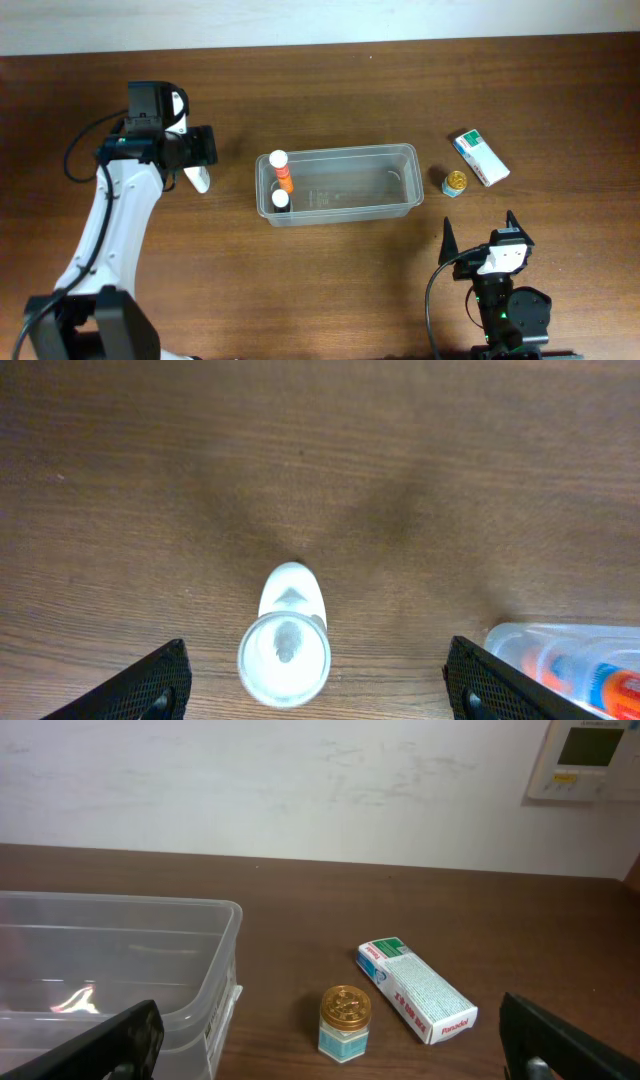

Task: Pack container
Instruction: 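Move left gripper over the white spray bottle and grasp it, then lift the white spray bottle and carry it over the container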

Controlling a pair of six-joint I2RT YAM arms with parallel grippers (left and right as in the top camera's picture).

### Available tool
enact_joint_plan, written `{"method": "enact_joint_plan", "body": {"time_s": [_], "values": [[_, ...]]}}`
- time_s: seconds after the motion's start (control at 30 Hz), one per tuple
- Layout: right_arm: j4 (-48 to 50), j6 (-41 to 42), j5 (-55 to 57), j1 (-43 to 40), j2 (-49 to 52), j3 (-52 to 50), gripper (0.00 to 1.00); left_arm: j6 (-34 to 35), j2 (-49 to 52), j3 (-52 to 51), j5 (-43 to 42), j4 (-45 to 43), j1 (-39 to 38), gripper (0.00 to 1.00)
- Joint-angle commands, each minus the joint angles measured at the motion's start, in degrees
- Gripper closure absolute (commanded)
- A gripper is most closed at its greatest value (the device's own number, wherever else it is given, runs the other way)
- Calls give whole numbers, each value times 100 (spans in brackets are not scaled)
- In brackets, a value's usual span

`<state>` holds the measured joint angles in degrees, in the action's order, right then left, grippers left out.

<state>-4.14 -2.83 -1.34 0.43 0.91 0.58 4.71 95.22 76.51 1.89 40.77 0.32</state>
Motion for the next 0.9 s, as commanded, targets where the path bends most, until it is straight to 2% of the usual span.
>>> {"method": "enact_joint_plan", "body": {"time_s": [0.0,0.4,0.47,0.57,0.7,0.87], "values": [[-35,7,31,-11,-39,-26,2,-118,245,111,0,-76,24,19],[-35,7,31,-11,-37,-26,2,-118,496,111,2,-181,24,20],[-35,7,31,-11,-37,-26,2,-116,496,111,2,-190,24,34],[-35,7,31,-11,-37,-26,2,-116,496,111,2,-197,24,47],[-35,7,31,-11,-37,-26,2,-118,496,111,2,-188,24,59],[-35,7,31,-11,-37,-26,2,-116,496,111,107,-166,24,64]]}}
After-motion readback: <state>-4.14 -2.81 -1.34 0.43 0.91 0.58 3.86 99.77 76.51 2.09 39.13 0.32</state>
